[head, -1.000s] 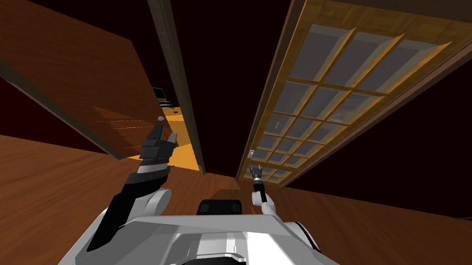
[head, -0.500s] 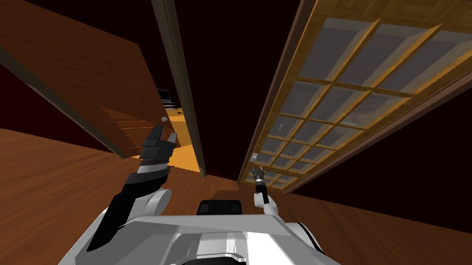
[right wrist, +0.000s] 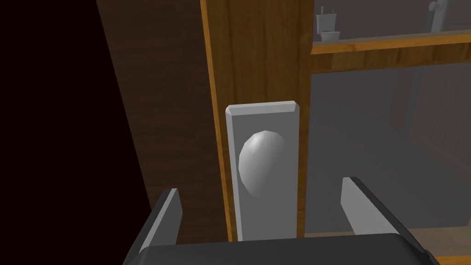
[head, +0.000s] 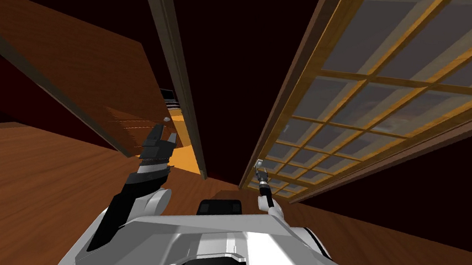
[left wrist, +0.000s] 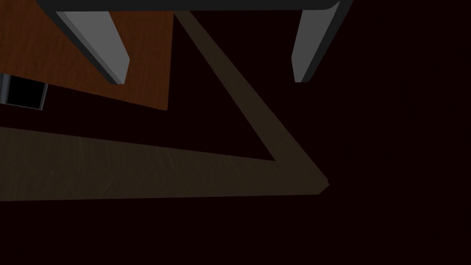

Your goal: Pull the door open

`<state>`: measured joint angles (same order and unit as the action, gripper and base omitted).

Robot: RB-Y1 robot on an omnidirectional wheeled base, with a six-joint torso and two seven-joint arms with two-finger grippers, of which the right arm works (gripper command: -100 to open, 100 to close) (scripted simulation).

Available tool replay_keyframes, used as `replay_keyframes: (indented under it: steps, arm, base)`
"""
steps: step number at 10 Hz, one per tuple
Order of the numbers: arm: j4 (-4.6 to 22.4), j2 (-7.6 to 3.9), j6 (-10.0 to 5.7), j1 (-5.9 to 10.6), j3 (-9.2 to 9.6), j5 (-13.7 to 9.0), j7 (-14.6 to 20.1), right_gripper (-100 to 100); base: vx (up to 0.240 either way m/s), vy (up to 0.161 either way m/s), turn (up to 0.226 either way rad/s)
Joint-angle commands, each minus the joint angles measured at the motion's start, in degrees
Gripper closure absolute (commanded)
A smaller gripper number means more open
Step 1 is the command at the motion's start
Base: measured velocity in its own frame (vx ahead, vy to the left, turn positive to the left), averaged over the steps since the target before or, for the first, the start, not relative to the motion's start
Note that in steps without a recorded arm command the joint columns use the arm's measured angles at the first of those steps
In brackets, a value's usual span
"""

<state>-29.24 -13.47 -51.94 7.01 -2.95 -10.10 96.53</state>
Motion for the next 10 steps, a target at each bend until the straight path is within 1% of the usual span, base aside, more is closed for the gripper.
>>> replay_keyframes:
  steps: [1, 2, 4, 5, 6, 10]
  arm:
    - [1.4, -1.01, -1.11, -0.04, -0.43, -0.4, 1.0, -100]
    - [1.6, -1.52, -1.37, -0.32, -0.61, -0.5, 1.4, -100]
    - [1.6, -1.52, -1.37, -0.32, -0.61, -0.5, 1.4, -100]
    - [2.6, -1.34, -2.04, -0.29, -0.42, -0.4, 1.6, -100]
    - [2.6, -1.34, -2.04, -0.29, -0.42, -0.4, 1.6, 100]
    - [2.6, -1.34, -2.04, -0.29, -0.42, -0.4, 1.6, 100]
  base:
    - [0.197, 0.002, 0.097]
    - [0.178, -0.009, 0.076]
    - [0.068, 0.0, -0.009]
    - [-0.005, 0.008, -0.008]
    - [0.0, 0.0, 0.0]
    - [0.0, -0.003, -0.004]
